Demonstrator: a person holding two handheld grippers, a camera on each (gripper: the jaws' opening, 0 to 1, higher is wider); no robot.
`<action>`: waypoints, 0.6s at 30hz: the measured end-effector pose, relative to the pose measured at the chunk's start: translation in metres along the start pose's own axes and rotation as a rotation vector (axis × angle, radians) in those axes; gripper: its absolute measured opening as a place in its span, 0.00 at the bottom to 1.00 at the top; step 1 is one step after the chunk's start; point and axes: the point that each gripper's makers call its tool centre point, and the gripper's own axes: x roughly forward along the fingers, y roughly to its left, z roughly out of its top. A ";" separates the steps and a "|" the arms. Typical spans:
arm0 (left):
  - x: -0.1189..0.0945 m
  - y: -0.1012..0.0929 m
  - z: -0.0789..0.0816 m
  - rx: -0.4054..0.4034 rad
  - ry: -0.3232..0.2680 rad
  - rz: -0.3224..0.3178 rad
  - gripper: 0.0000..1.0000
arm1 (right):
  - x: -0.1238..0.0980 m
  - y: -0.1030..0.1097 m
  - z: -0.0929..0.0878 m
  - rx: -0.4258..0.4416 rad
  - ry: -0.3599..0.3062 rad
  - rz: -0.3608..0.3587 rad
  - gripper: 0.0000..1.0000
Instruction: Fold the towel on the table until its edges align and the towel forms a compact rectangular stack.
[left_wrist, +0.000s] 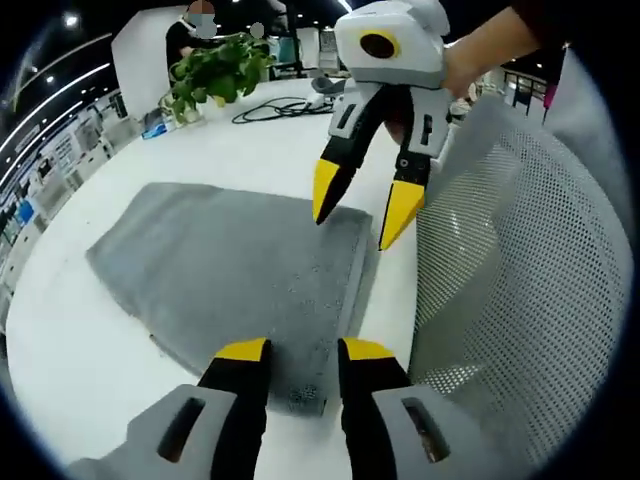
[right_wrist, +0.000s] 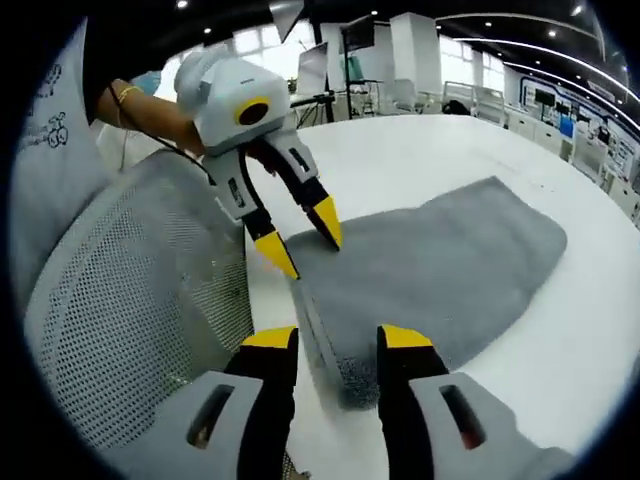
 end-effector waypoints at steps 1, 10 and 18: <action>0.001 -0.001 -0.002 0.008 0.007 -0.002 0.25 | 0.001 0.001 -0.002 -0.009 0.008 0.002 0.29; 0.008 -0.008 -0.008 0.125 0.064 -0.020 0.29 | 0.009 0.003 -0.019 -0.127 0.082 -0.022 0.22; 0.010 -0.004 -0.008 0.248 0.093 -0.027 0.24 | 0.014 -0.002 -0.025 -0.285 0.140 -0.060 0.20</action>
